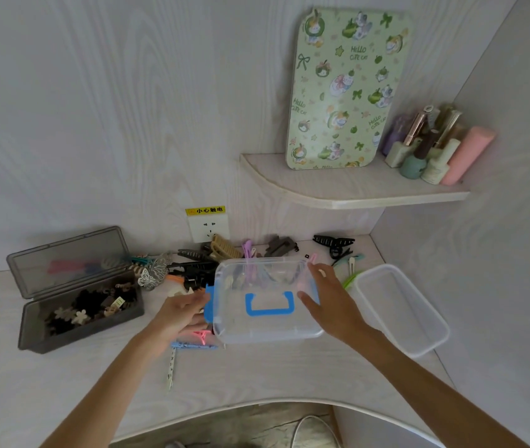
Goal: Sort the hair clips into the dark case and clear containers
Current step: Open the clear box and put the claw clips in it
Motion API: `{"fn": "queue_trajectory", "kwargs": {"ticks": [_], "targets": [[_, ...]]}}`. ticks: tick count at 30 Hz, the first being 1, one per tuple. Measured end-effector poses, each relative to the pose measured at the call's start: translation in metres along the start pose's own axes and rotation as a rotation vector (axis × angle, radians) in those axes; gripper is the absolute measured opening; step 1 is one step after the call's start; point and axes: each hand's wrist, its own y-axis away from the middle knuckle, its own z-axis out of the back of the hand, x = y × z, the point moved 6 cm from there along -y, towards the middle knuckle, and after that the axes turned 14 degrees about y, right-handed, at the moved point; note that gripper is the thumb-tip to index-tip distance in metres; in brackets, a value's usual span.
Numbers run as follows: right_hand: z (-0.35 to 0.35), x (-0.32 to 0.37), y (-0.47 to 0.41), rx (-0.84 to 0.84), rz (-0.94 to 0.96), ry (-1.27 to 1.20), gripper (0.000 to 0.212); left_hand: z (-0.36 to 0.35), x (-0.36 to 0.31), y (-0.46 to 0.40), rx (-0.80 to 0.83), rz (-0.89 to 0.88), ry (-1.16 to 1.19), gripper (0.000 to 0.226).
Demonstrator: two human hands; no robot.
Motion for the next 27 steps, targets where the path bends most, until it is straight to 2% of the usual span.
{"fn": "queue_trajectory", "kwargs": {"ticks": [2, 4, 6, 7, 9, 12, 16, 20, 24, 27], "targets": [[0.001, -0.005, 0.003, -0.025, -0.03, -0.12, 0.064, 0.016, -0.001, -0.001, -0.129, -0.139, -0.153, 0.02], [0.006, -0.01, 0.006, -0.087, -0.121, -0.181, 0.062, 0.023, -0.017, 0.01, -0.277, -0.411, -0.373, 0.018], [0.012, -0.013, 0.01, -0.154, -0.24, -0.124, 0.057, 0.008, -0.035, 0.031, -0.28, -0.591, -0.496, 0.016], [0.013, -0.012, 0.011, -0.151, -0.286, -0.106, 0.055, -0.003, -0.039, 0.037, -0.237, -0.588, -0.534, 0.017], [0.011, -0.008, 0.011, -0.086, -0.342, -0.112, 0.055, -0.022, -0.038, 0.043, -0.156, -0.456, -0.651, 0.025], [0.009, -0.008, 0.007, 0.011, -0.39, -0.112, 0.06, -0.033, -0.039, 0.043, -0.153, -0.392, -0.777, 0.025], [0.006, -0.014, 0.0, 0.072, -0.397, -0.256, 0.061, -0.03, -0.034, 0.034, -0.129, -0.33, -0.685, 0.038], [0.009, -0.024, 0.006, 0.039, -0.445, -0.47, 0.056, -0.026, -0.024, 0.029, -0.077, -0.246, -0.398, 0.053], [0.01, -0.029, 0.011, -0.001, -0.467, -0.575, 0.052, -0.026, -0.024, 0.04, -0.076, -0.326, -0.155, 0.049], [0.014, -0.027, 0.012, -0.032, -0.443, -0.642, 0.049, -0.026, -0.022, 0.044, -0.083, -0.341, -0.151, 0.049]]}}
